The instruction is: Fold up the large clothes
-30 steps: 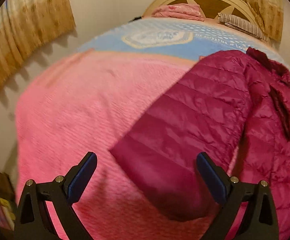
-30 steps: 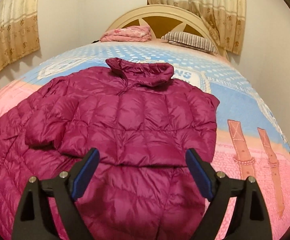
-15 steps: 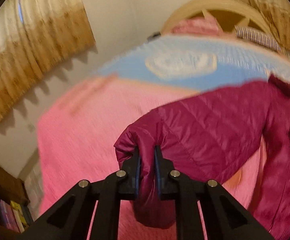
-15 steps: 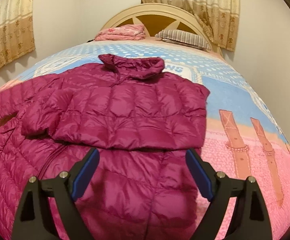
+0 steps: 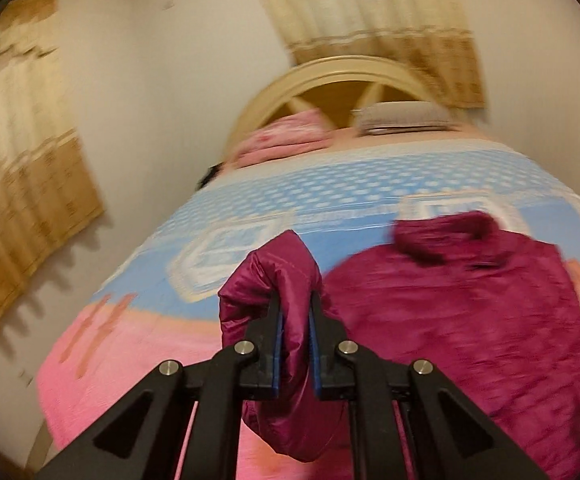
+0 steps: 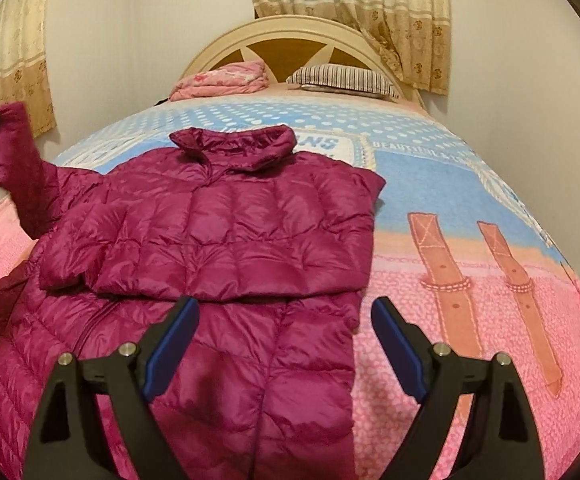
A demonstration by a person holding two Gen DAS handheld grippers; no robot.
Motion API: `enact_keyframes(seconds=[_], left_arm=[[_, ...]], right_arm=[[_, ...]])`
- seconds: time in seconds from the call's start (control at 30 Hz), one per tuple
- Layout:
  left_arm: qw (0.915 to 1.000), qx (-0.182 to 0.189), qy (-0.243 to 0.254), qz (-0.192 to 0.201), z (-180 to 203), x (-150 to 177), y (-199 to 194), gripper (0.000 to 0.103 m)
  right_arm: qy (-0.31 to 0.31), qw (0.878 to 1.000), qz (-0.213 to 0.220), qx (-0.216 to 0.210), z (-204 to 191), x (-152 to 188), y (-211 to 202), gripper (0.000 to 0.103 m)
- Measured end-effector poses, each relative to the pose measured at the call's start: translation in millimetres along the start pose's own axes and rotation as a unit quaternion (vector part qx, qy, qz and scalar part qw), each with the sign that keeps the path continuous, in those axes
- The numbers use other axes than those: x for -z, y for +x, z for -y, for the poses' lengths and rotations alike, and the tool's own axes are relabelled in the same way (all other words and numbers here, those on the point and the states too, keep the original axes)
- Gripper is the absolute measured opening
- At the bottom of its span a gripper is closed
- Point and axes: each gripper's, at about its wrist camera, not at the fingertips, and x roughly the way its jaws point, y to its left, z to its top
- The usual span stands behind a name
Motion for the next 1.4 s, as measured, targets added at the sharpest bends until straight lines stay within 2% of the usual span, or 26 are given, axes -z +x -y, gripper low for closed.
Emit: enact_keyframes(seconds=[0.1, 0.2, 0.3, 0.33, 0.37, 0.43, 0.5, 0.6, 0.73, 0.8, 0.93, 1.07, 1.17, 1.27, 1.33, 1.4], left_arm=[[0.9987, 0.037, 0.034, 0.003, 52, -10, 9, 0.01], [0.9954, 0.071, 0.065, 0.005, 101, -5, 12, 0.01], [0.9923, 0.093, 0.081, 0.012, 131, 1, 13, 0.017], [0.9919, 0.095, 0.084, 0.013, 138, 5, 14, 0.031], [0.9917, 0.093, 0.087, 0.016, 144, 7, 14, 0.058], [0.9923, 0.088, 0.079, 0.036, 147, 13, 8, 0.091], [0.9923, 0.087, 0.073, 0.049, 146, 15, 7, 0.092], [0.9926, 0.089, 0.074, 0.037, 136, 19, 11, 0.092], [0.9958, 0.067, 0.058, 0.023, 99, 26, 24, 0.092], [0.998, 0.049, 0.041, 0.006, 75, 33, 35, 0.092], [0.9994, 0.009, 0.007, -0.033, 31, 55, 63, 0.092], [0.9959, -0.029, -0.03, -0.08, -4, 80, 86, 0.092], [0.9917, -0.04, -0.057, -0.108, -21, 96, 99, 0.092], [0.9889, -0.044, -0.07, -0.124, -28, 109, 108, 0.092], [0.9876, -0.043, -0.074, -0.132, -29, 115, 112, 0.092], [0.9857, -0.04, -0.081, -0.142, -30, 121, 117, 0.092]], right_arm=[[0.008, 1.0, -0.001, 0.002, 7, 4, -2, 0.09], [0.02, 1.0, -0.004, 0.003, 16, 8, -2, 0.09], [0.031, 0.999, -0.01, 0.004, 25, 12, 1, 0.09], [0.035, 0.999, -0.013, 0.003, 27, 14, 2, 0.09], [0.038, 0.999, -0.015, 0.003, 28, 15, 2, 0.09], [0.044, 0.999, -0.021, 0.001, 31, 17, 5, 0.09], [0.047, 0.999, -0.025, -0.002, 33, 19, 8, 0.09], [0.046, 0.998, -0.031, -0.004, 32, 19, 9, 0.09], [0.04, 0.999, -0.031, -0.016, 25, 9, 7, 0.09], [0.037, 0.999, -0.029, -0.028, 20, 1, 6, 0.09], [0.042, 0.995, -0.032, -0.079, 3, -24, 12, 0.09], [0.037, 0.99, -0.046, -0.126, -21, -51, 32, 0.09], [0.054, 0.986, -0.07, -0.142, -31, -64, 59, 0.089], [0.083, 0.976, -0.108, -0.171, -38, -68, 87, 0.074], [0.101, 0.967, -0.138, -0.189, -41, -64, 107, 0.059], [0.11, 0.961, -0.151, -0.203, -44, -58, 113, 0.029]])
